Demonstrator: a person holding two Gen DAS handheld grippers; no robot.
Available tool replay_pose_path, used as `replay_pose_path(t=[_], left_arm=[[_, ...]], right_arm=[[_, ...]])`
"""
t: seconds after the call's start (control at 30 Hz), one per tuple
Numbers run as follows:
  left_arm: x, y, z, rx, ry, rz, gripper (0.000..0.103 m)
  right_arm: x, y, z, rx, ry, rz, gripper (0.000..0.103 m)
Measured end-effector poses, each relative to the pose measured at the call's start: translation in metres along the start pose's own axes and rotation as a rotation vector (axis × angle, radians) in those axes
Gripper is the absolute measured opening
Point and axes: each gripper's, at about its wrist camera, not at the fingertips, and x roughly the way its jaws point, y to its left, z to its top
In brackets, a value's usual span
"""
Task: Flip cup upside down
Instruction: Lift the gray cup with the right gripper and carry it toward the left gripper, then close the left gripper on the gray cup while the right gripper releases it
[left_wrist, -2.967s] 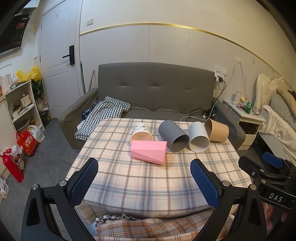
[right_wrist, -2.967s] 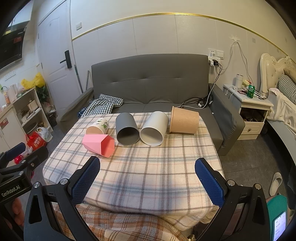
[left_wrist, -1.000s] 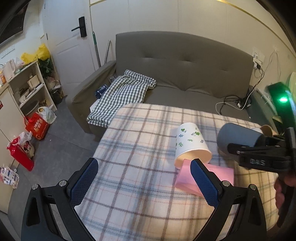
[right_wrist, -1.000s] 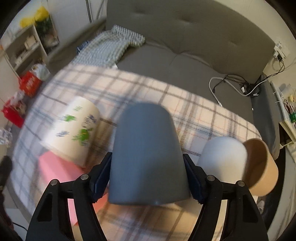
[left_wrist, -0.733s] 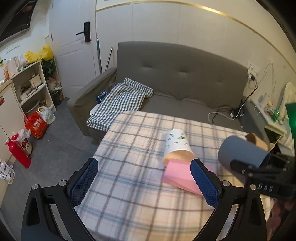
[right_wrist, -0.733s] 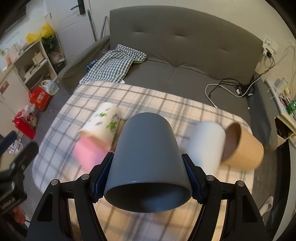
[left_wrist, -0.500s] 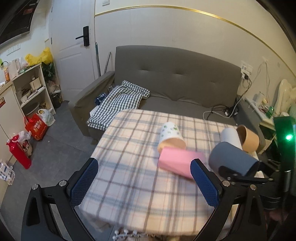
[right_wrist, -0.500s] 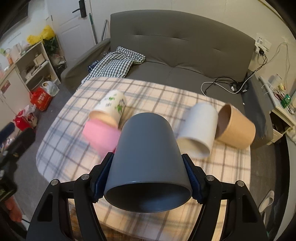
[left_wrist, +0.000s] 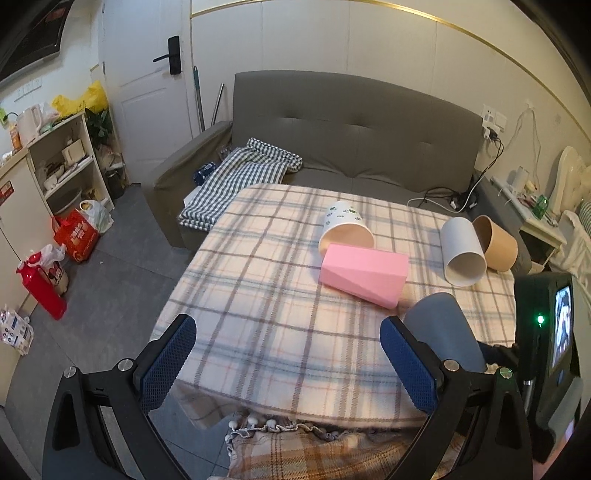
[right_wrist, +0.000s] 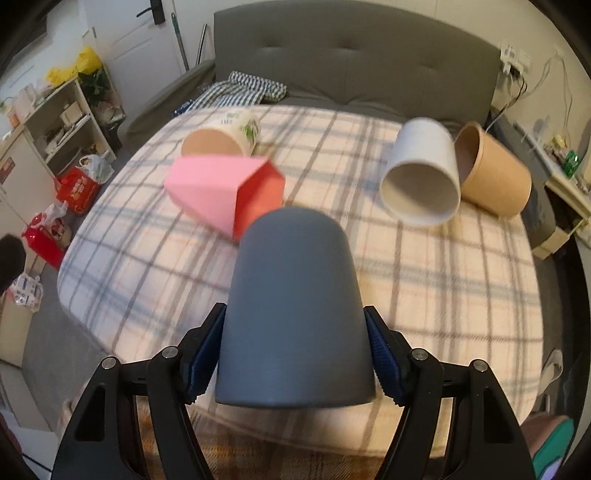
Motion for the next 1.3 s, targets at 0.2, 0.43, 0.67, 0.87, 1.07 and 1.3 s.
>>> replay_pose_path(t=[0.2,0.43,0.67,0.87,1.07,1.3], left_arm=[[0.001,-0.007,-0.001,0.011,0.025,0.005,0.103],[-0.004,-0.023,0.003,0.018,0.046,-0.02,0.103],[-0.006,-0.056,0.012,0.051,0.075,-0.056,0.103],[0.003,-0.085,0.009,0.059,0.126,-0.075,0.103],[0.02,-0.1,0.008,0.021,0.197,-0.095,0.103],[0.038,-0.113,0.013,0.018,0.274,-0.081,0.103]], right_arm=[[-0.007,-0.006,-0.005,0.026,-0.015,0.03,0.072],[-0.047,-0.029,0.001,0.091,-0.086,0.075,0.09],[-0.087,-0.063,0.006,0.102,-0.139,0.045,0.091],[-0.095,-0.087,0.0,0.094,-0.135,0.014,0.091],[-0.091,-0.109,-0.01,0.084,-0.099,-0.007,0.091],[-0.081,-0.129,-0.01,0.077,-0.058,-0.022,0.091]])
